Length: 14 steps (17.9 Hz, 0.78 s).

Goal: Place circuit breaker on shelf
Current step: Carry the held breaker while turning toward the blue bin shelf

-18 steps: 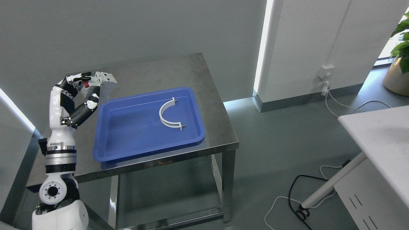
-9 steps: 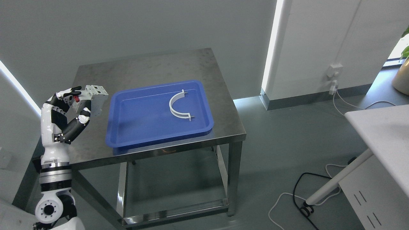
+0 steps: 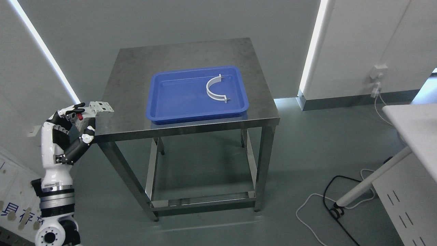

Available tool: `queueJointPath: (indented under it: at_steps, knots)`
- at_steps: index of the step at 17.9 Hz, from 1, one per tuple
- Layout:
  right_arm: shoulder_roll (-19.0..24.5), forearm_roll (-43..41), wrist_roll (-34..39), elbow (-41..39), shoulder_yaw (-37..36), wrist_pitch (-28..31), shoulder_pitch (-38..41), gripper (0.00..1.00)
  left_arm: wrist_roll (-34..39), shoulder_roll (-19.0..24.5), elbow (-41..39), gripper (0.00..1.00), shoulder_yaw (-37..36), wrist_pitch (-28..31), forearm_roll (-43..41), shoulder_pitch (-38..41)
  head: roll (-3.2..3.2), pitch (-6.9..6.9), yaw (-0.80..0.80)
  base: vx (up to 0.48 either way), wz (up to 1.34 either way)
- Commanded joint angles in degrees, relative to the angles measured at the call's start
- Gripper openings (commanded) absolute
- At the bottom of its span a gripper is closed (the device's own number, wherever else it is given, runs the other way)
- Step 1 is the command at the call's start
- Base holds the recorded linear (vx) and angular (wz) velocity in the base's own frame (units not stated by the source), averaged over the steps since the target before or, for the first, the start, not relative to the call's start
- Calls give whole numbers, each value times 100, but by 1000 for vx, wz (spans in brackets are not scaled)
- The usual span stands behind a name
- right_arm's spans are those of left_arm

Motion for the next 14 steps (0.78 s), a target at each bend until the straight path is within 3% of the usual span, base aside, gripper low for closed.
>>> queueJointPath:
  at_steps: [1,14]
  knots:
    - [-100,0,-14,0,0,-4,-3,100,23,82,-130,5,7,6,-102,81,0,0,0,-262,-25]
    - [-100,0,-14,0,0,-4,-3,100,59,82,-358,5,-55,-143,-102,116,0,0,0,-267,-31]
